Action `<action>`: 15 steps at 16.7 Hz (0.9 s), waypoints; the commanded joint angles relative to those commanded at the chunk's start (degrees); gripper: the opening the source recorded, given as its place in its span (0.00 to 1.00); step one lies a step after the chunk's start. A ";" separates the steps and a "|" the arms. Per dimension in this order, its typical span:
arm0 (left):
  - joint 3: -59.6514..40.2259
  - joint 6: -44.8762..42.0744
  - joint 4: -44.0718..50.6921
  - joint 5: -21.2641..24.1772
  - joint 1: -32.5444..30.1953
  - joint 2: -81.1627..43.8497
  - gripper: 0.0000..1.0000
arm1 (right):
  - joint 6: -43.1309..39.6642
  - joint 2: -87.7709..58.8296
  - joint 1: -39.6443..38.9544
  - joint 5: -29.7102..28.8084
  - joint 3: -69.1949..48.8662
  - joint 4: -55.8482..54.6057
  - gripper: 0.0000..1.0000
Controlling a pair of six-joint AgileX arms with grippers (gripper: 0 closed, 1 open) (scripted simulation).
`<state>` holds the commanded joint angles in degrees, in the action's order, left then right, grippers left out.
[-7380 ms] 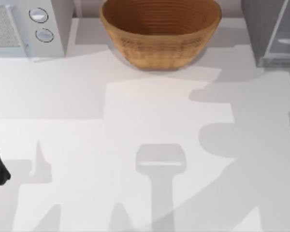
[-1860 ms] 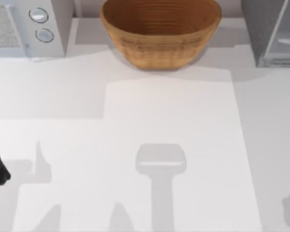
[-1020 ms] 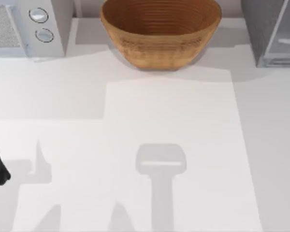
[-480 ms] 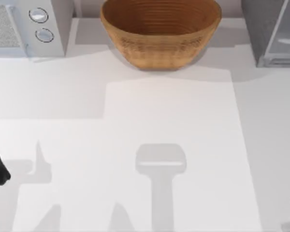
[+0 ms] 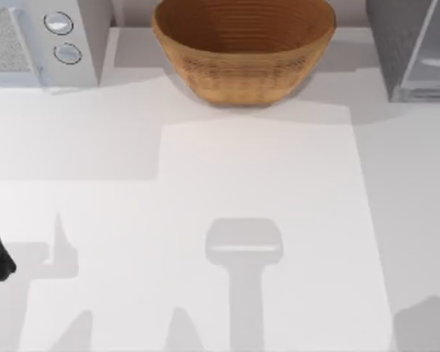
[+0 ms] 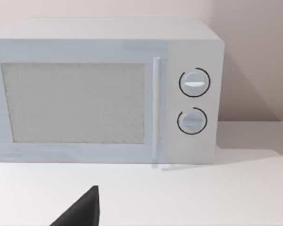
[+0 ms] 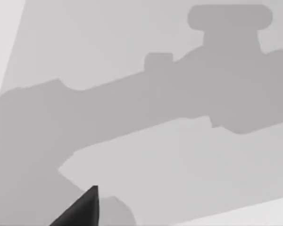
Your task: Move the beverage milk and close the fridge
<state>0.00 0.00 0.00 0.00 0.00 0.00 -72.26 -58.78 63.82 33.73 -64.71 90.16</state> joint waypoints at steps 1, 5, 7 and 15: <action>0.00 0.00 0.00 0.00 0.00 0.00 1.00 | -6.31 -6.46 5.41 2.70 -1.71 -0.30 1.00; 0.00 0.00 0.00 0.00 0.00 0.00 1.00 | -27.70 -28.32 24.35 12.30 -7.28 -2.47 1.00; 0.00 0.00 0.00 0.00 0.00 0.00 1.00 | -35.31 -36.10 31.42 16.01 -9.21 -3.86 1.00; 0.00 0.00 0.00 0.00 0.00 0.00 1.00 | -43.98 -45.13 39.93 20.65 -11.43 -6.15 1.00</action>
<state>0.00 0.00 0.00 0.00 0.00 0.00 -116.25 -103.92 103.75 54.39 -76.14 84.01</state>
